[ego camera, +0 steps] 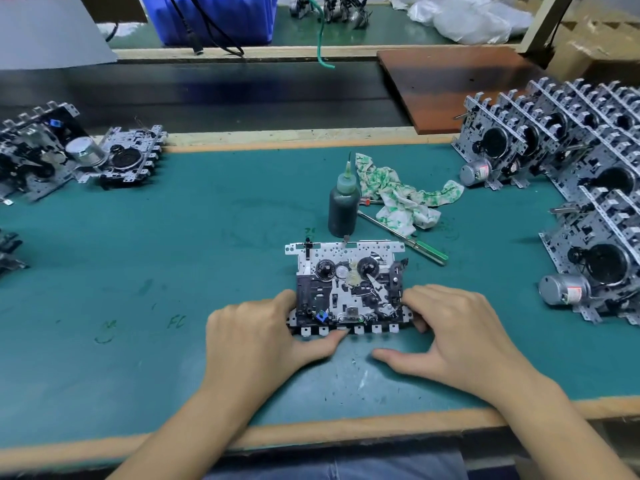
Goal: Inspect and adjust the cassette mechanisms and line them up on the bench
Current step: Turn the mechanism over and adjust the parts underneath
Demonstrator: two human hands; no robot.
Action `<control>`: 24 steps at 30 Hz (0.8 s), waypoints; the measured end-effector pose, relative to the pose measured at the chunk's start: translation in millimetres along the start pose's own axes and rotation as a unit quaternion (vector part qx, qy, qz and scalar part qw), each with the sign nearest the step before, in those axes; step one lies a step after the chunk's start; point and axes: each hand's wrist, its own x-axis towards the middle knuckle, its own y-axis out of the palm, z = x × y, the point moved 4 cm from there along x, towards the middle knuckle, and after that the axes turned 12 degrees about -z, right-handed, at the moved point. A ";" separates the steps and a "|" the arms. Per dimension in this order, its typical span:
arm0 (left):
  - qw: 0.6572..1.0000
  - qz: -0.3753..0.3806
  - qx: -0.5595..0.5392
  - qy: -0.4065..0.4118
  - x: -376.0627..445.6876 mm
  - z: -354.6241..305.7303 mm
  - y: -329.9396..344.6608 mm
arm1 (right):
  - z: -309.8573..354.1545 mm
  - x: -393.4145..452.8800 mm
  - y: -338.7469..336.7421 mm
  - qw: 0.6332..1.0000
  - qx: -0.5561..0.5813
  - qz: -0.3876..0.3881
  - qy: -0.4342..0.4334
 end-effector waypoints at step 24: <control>0.992 0.007 -0.076 0.099 -0.1 5.9 -2.8 | -2.4 -0.8 0.4 1.000 -0.001 0.002 -0.007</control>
